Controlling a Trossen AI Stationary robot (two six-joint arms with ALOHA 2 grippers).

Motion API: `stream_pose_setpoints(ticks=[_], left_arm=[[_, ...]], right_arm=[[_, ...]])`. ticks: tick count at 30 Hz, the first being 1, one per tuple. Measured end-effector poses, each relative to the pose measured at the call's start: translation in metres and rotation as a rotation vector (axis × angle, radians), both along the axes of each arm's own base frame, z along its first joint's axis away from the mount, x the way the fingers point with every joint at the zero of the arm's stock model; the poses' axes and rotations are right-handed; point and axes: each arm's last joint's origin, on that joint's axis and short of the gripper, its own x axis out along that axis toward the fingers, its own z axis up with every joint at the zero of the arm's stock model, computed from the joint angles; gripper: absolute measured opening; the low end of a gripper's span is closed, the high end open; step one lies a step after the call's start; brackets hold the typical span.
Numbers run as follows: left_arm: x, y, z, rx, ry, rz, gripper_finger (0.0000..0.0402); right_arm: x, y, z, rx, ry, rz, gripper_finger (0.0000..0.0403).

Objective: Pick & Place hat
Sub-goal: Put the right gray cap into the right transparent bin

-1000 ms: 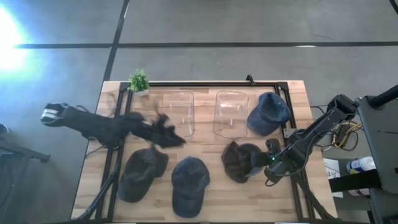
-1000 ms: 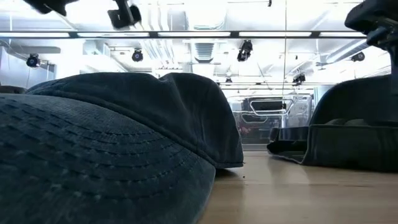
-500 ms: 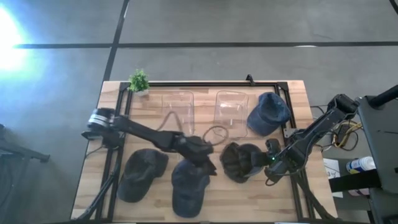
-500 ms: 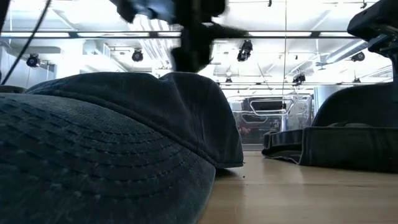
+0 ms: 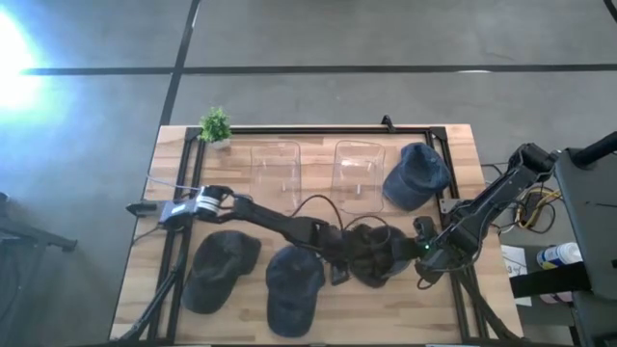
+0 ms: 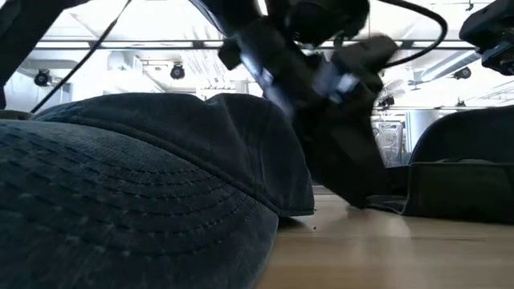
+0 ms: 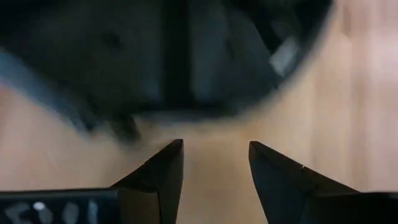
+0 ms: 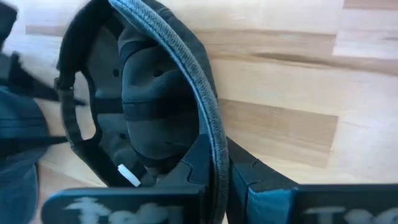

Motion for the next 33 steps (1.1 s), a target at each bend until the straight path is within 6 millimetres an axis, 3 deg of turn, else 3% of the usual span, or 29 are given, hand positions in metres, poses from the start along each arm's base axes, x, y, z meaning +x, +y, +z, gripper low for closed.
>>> stream_pose_setpoints(ticks=[8, 12, 19, 22, 30, 33], left_arm=[[0.031, 0.001, -0.007, 0.063, -0.143, 0.014, 0.0176], [0.041, -0.001, -0.005, 0.061, -0.159, 0.011, 0.0176], [0.042, -0.013, 0.048, 0.207, -0.332, 0.005, 0.0176], [0.046, -0.011, 0.060, 0.249, -0.411, 0.006, 0.0176], [0.059, -0.002, 0.036, 0.220, -0.511, 0.021, 0.0176], [0.064, -0.005, 0.011, 0.199, -0.493, 0.010, 0.0176]], right_arm=[[-0.002, -0.001, -0.034, 0.075, -0.036, -0.002, 0.0013], [-0.005, -0.006, -0.042, 0.080, -0.007, -0.006, 0.0013], [-0.009, -0.009, -0.051, 0.086, 0.018, -0.003, 0.0027], [-0.008, -0.011, -0.053, 0.097, 0.021, -0.009, 0.0038], [-0.004, -0.010, -0.054, 0.116, -0.022, -0.010, 0.0044], [-0.001, -0.008, -0.053, 0.126, -0.060, -0.016, 0.0044]])
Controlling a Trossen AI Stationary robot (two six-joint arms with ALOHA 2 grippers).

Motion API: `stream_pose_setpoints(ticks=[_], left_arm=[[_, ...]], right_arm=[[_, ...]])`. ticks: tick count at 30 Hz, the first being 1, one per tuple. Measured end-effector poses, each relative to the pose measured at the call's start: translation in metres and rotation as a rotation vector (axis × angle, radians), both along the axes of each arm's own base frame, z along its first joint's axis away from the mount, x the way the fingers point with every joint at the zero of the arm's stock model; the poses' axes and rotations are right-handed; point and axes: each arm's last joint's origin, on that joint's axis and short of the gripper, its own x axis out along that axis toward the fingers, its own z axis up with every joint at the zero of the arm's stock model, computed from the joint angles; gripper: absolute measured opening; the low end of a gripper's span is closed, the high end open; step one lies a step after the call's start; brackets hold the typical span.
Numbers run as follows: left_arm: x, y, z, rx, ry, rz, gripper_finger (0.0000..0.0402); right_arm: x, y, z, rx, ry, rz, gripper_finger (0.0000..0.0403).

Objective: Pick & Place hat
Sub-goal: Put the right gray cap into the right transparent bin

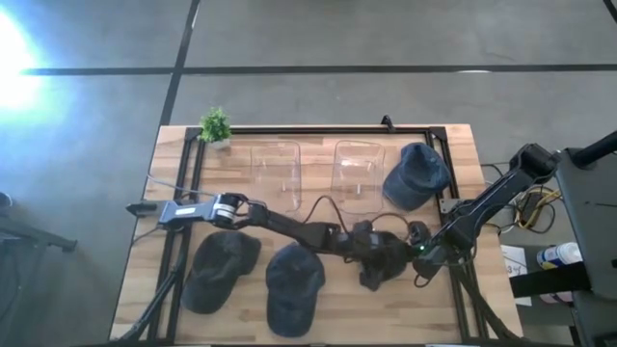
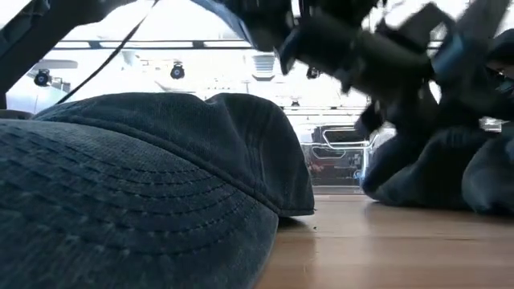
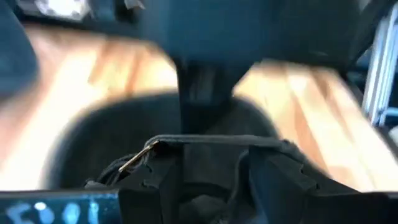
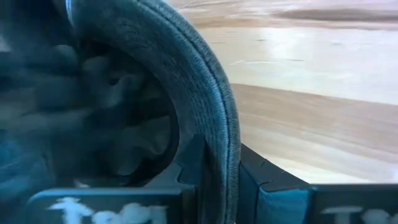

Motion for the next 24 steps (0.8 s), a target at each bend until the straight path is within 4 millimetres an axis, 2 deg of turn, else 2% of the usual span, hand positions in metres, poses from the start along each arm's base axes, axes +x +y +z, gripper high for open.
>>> stream_pose_setpoints(ticks=[4, 9, 12, 17, 21, 24], left_arm=[[0.002, -0.006, -0.037, -0.012, 0.066, 0.010, 0.0176], [-0.007, -0.008, -0.047, 0.040, 0.230, 0.000, 0.0176], [-0.010, -0.007, -0.048, 0.081, 0.262, 0.007, 0.0176], [-0.014, -0.005, -0.037, 0.084, 0.284, 0.014, 0.0176], [-0.017, -0.003, -0.015, 0.135, 0.255, 0.043, 0.0176], [-0.017, 0.000, 0.007, 0.157, 0.197, 0.065, 0.0176]], right_arm=[[0.004, 0.001, 0.001, 0.010, -0.039, -0.006, 0.0044], [0.004, 0.001, 0.003, -0.002, -0.029, -0.005, 0.0045], [0.004, 0.001, 0.003, -0.017, -0.036, 0.010, 0.0045], [0.008, 0.003, 0.020, -0.062, -0.035, 0.069, 0.0045], [0.006, 0.003, 0.038, -0.129, 0.050, 0.109, 0.0062], [0.004, 0.001, 0.039, -0.148, 0.083, 0.121, 0.0090]])
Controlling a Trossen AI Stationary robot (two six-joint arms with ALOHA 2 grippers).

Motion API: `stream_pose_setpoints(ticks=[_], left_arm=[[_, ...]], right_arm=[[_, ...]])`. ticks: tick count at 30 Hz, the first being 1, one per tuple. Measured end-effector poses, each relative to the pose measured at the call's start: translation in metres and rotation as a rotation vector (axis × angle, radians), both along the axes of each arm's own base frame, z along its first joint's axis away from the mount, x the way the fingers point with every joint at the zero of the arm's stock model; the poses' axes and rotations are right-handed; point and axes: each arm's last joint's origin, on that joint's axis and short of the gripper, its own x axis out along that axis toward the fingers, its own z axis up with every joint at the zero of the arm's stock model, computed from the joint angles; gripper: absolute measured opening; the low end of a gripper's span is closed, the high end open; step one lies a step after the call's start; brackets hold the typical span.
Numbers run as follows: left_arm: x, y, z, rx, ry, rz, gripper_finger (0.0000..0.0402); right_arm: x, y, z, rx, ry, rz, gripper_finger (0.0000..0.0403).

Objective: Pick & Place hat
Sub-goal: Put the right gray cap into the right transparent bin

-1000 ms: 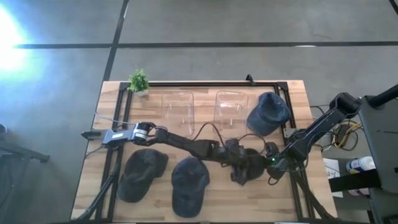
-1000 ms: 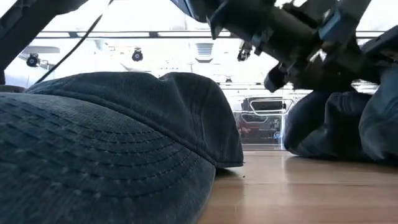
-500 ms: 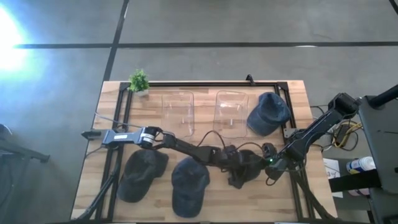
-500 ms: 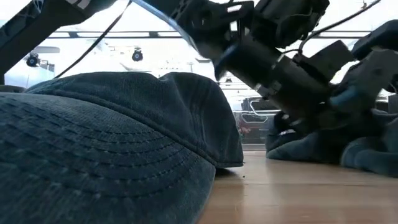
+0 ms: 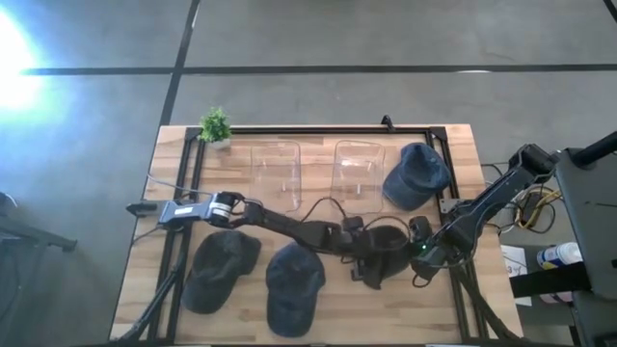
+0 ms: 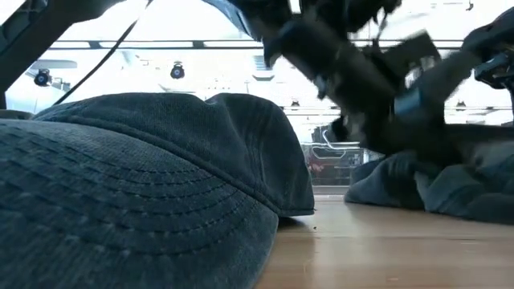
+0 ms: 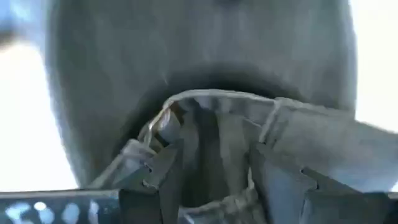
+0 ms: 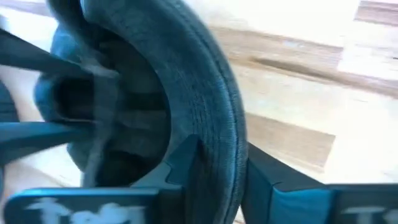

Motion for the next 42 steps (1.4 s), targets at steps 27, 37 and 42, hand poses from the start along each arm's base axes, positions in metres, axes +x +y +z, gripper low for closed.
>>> stream_pose_setpoints(ticks=[27, 37, 42], left_arm=[[-0.012, 0.007, 0.031, -0.033, 0.032, 0.029, 0.0176], [-0.068, 0.008, 0.157, -0.073, -0.127, 0.043, 0.0176], [-0.119, 0.009, 0.227, -0.027, -0.260, 0.124, 0.0176]], right_arm=[[0.015, 0.003, 0.005, -0.139, -0.239, 0.076, 0.0016], [0.030, 0.014, 0.056, -0.246, -0.361, 0.258, 0.0013], [0.032, 0.010, 0.098, -0.438, -0.449, 0.201, 0.0012]])
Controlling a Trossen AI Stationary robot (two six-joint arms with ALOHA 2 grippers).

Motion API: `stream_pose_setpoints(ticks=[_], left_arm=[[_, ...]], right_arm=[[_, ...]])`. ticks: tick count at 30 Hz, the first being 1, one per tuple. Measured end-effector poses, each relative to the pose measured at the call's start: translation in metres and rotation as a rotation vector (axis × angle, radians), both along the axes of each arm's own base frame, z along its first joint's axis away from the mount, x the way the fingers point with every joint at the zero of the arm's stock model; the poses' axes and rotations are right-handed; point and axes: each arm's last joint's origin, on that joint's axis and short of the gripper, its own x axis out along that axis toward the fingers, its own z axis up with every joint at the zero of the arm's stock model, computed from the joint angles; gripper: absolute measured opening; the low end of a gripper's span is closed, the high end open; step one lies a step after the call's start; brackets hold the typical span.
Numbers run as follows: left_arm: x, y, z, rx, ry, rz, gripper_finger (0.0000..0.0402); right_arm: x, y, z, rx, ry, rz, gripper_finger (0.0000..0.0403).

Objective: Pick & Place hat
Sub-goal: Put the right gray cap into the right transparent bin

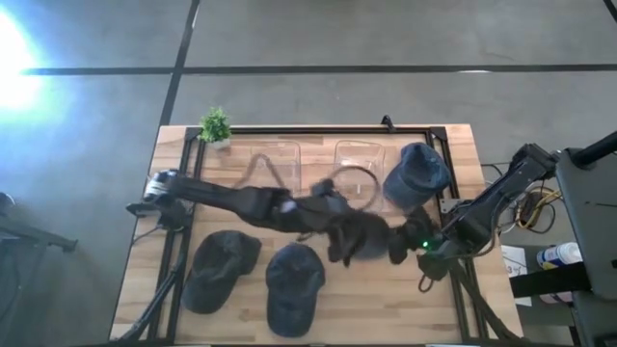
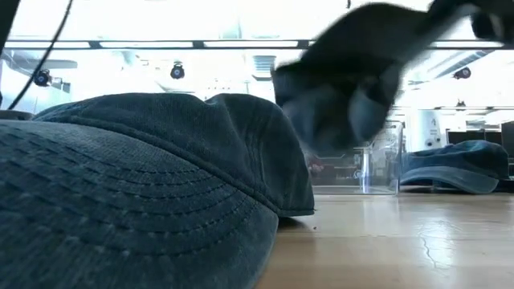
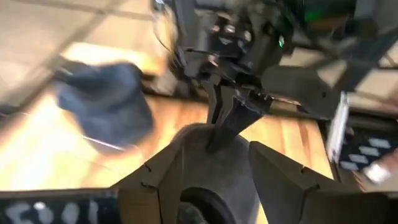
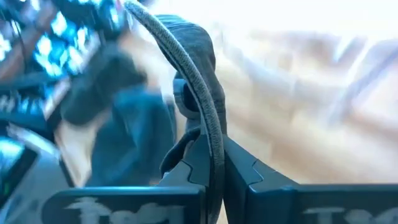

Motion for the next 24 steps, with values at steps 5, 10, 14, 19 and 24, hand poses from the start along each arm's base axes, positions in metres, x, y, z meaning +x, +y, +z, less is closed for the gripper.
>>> stream_pose_setpoints(ticks=[5, 10, 14, 19, 24], left_arm=[[-0.050, -0.004, 0.043, 0.120, -0.061, 0.149, 0.0176], [-0.073, -0.007, 0.044, 0.195, 0.022, 0.257, 0.0176], [-0.077, -0.010, 0.028, 0.229, 0.128, 0.311, 0.0176], [-0.079, -0.015, 0.002, 0.277, 0.217, 0.377, 0.0176], [-0.082, -0.022, -0.032, 0.363, 0.257, 0.453, 0.0176]], right_arm=[[-0.007, -0.016, 0.041, -0.235, -0.057, -0.126, 0.0012], [0.001, -0.040, 0.056, -0.489, 0.122, -0.173, 0.0012], [0.021, -0.062, 0.046, -0.661, 0.338, -0.177, 0.0012], [0.047, -0.089, 0.016, -0.823, 0.559, -0.261, 0.0012], [0.072, -0.097, -0.022, -0.898, 0.649, -0.292, 0.0012]])
